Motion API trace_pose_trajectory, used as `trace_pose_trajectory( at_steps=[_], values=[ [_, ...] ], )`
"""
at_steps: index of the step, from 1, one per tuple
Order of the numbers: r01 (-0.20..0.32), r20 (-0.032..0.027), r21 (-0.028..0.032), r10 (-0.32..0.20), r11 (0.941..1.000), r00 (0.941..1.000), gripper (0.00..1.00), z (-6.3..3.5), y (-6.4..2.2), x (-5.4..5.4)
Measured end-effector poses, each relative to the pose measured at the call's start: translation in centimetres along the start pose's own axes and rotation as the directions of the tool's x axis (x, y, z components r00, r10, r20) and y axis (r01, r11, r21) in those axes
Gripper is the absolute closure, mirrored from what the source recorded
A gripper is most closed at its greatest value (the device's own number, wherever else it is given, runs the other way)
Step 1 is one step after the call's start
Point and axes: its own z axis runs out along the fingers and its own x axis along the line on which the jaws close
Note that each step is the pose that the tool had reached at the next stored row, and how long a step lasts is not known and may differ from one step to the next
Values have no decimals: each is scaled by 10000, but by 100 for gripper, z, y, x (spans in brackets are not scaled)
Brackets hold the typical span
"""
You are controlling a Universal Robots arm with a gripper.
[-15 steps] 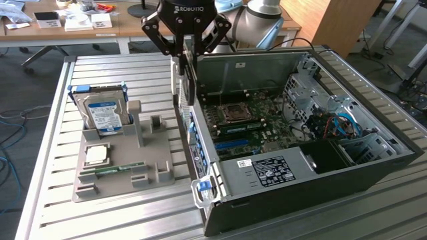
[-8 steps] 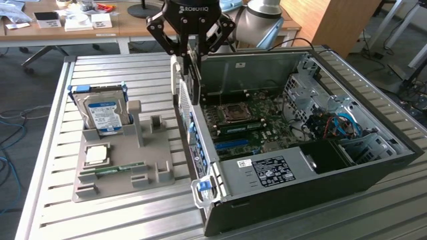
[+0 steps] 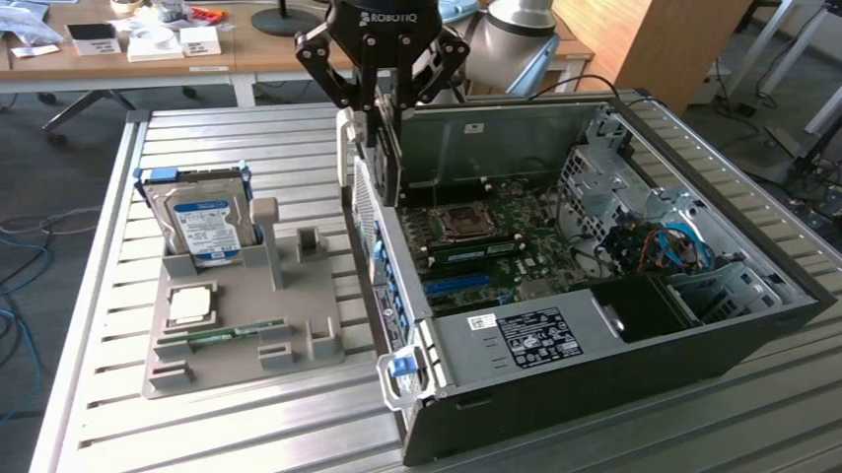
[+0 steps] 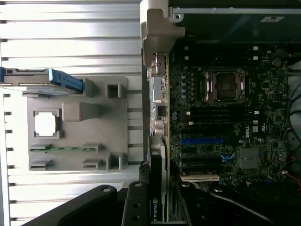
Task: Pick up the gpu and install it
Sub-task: 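Pick up the gpu and move the gpu toward the slot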
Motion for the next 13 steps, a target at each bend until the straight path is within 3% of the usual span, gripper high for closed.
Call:
trace_pose_trajectory(
  at_steps=[6, 13],
  values=[
    [0, 1, -1, 0, 10000, 10000, 73, 1, 2, -33],
    [1, 0, 0, -1, 10000, 10000, 73, 4, 7, -150]
  ],
)
